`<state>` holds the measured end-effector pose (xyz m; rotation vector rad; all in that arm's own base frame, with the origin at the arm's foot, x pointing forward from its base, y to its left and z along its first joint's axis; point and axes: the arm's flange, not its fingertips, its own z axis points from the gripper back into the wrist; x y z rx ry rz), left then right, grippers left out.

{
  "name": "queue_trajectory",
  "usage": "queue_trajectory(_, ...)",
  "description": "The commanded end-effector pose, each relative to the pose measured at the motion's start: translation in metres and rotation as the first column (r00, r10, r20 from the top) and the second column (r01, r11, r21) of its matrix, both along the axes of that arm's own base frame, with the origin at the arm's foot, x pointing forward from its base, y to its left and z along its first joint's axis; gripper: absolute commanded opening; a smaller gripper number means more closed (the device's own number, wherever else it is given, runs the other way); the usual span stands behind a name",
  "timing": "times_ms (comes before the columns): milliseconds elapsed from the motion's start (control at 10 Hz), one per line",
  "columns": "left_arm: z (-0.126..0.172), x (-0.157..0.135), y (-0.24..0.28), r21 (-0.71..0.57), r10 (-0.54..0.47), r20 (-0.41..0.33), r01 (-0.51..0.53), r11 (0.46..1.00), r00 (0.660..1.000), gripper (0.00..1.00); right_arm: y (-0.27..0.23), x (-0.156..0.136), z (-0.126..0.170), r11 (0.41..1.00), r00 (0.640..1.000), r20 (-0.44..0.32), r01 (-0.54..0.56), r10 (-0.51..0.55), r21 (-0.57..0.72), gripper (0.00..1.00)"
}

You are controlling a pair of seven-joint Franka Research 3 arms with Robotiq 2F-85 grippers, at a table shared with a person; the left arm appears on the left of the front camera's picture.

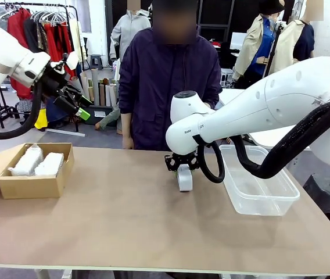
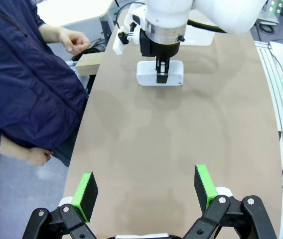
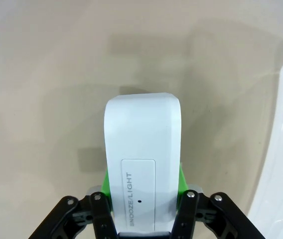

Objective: Separate and place wrapped and unwrapped clocks.
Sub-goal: Pick up the Digital clock indicated by the person.

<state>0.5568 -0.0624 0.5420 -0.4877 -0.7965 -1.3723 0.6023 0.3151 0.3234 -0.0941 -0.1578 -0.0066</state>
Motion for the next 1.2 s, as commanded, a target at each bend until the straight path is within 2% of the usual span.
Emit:
queue_trajectory(0,0.0,-0.001,0.002,0.004,-0.009,0.012,0.009,1.0,1.0,1.0,0.0,-0.005,0.004,0.999,0.999,0.03,0.027,-0.026,-0.037,0.0)
queue_trajectory(300,0.0,-0.001,0.002,0.004,-0.009,0.012,0.009,1.0,1.0,1.0,-0.007,-0.004,0.018,0.999,0.999,0.043,-0.006,0.008,-0.035,0.0)
queue_trajectory(500,0.0,-0.001,0.002,0.004,-0.009,0.012,0.009,1.0,1.0,1.0,-0.007,-0.004,0.046,0.993,0.992,0.025,-0.122,0.122,-0.012,0.0)
queue_trajectory(600,0.0,-0.001,0.002,0.004,-0.009,0.012,0.009,1.0,1.0,1.0,-0.009,-0.005,0.059,0.992,0.991,0.017,-0.129,0.129,-0.01,0.0)
queue_trajectory(1100,0.0,-0.001,0.002,0.004,-0.009,0.012,0.009,1.0,1.0,1.0,-0.006,-0.011,0.17,0.956,0.957,0.08,-0.285,0.279,0.075,0.0)
